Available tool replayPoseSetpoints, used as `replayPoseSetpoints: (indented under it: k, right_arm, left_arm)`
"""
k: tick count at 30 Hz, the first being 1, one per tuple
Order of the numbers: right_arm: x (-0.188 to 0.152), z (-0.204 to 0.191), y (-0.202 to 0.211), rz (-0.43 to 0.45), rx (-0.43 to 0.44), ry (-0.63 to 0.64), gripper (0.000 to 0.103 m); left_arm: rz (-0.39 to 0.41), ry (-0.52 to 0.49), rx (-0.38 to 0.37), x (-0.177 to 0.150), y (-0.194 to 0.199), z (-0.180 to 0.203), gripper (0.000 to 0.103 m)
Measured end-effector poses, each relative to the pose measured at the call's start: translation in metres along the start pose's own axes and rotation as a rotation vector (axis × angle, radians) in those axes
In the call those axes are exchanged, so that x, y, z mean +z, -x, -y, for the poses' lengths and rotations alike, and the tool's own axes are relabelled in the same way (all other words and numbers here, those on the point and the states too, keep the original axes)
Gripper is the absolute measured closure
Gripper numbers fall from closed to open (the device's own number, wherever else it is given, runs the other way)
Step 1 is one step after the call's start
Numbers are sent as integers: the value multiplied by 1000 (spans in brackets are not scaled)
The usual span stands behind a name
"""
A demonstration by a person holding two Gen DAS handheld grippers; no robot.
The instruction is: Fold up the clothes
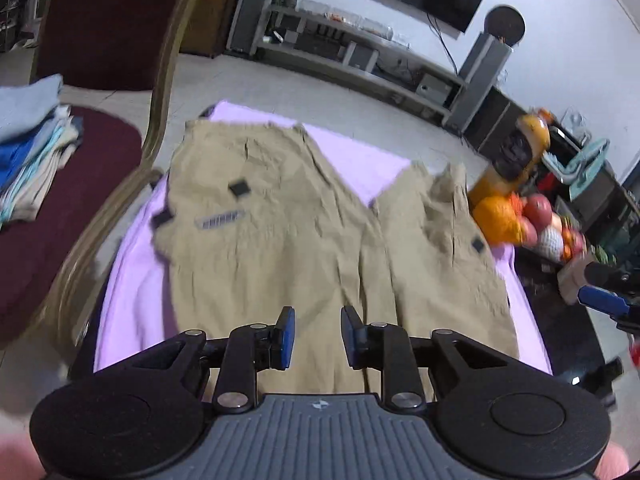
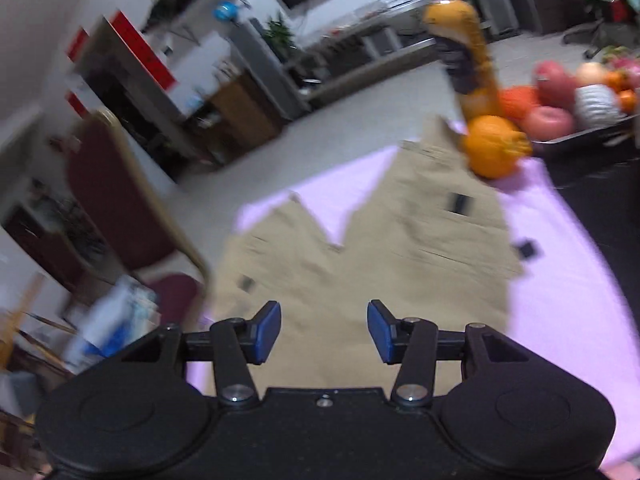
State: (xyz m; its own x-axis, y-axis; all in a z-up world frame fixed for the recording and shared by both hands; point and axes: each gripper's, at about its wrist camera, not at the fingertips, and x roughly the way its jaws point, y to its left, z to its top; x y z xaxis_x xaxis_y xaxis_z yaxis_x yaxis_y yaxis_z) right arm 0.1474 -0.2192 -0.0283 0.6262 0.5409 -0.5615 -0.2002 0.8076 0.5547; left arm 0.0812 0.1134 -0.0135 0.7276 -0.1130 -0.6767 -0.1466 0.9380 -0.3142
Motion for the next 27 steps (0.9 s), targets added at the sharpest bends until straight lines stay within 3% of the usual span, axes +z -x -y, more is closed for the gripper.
replayPoseSetpoints:
  k: [5,8,11,13,14,16,20,27]
  right_arm:
    - [34,-14,-33,68,61,38,51]
    - [40,5,-64,85,25,16,41]
    - [34,49,-98,67,1,-72,40]
    - [28,80,-118,44,-9,-150,40]
    - [26,94,-127,24,-20,-192,40]
    - [25,107,-139,-18,-39,-242,40]
    - [29,106,-150,-19,-78,-169,40]
    - [25,109,-157,-59,-112,-153,40]
  left_arm:
    - [23,24,0,42,-23,-25,59]
    - [-1,76,122,46,-57,-57,57]
    - [-106,199,194,44,-96,-98,60]
    - [-175,282,141,49,-114,-114,59]
    - [-180,283,104,51,-120,-116,56]
    - [-192,267,132,54,-134,-115,58]
    - [-231,219,190,58,-159,-111,59]
    - [-248,222,260,55,-153,-118,61]
